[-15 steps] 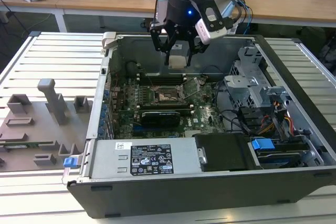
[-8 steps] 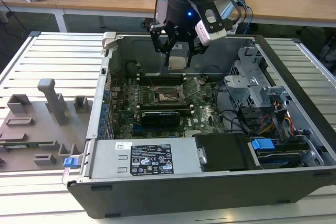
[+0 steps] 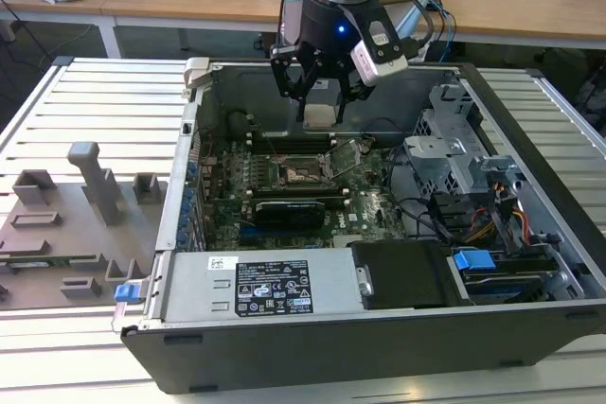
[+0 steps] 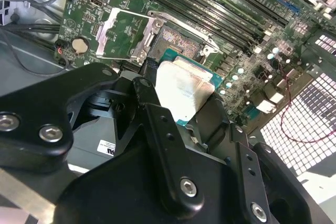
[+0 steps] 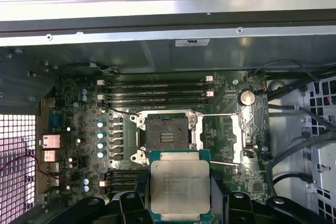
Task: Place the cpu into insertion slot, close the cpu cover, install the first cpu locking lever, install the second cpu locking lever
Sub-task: 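Place the cpu into insertion slot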
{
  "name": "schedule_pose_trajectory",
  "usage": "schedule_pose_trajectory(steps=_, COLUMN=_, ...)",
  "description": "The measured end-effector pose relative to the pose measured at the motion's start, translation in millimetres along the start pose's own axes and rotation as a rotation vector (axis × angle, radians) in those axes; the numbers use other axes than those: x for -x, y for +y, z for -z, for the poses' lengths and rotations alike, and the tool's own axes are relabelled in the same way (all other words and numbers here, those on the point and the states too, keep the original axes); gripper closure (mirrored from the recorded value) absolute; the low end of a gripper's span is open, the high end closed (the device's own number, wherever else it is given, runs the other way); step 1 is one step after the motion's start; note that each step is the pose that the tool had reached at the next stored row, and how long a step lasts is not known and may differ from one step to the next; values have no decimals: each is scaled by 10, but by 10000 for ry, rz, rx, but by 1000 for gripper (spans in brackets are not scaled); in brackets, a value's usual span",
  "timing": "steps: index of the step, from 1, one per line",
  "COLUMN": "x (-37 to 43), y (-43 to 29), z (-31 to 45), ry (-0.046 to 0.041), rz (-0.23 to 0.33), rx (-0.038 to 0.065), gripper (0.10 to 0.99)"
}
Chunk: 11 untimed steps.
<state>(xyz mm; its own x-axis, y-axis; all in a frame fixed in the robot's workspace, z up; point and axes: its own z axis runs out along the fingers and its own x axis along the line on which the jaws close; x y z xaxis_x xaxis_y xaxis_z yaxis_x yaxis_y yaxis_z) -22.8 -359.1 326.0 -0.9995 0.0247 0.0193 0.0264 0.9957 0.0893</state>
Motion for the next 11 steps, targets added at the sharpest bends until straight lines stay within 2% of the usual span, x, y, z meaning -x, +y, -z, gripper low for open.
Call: schedule_pose_trajectory(steps=11, x=1, y=-5, z=-51, ry=0, rz=0, rx=0, gripper=545)
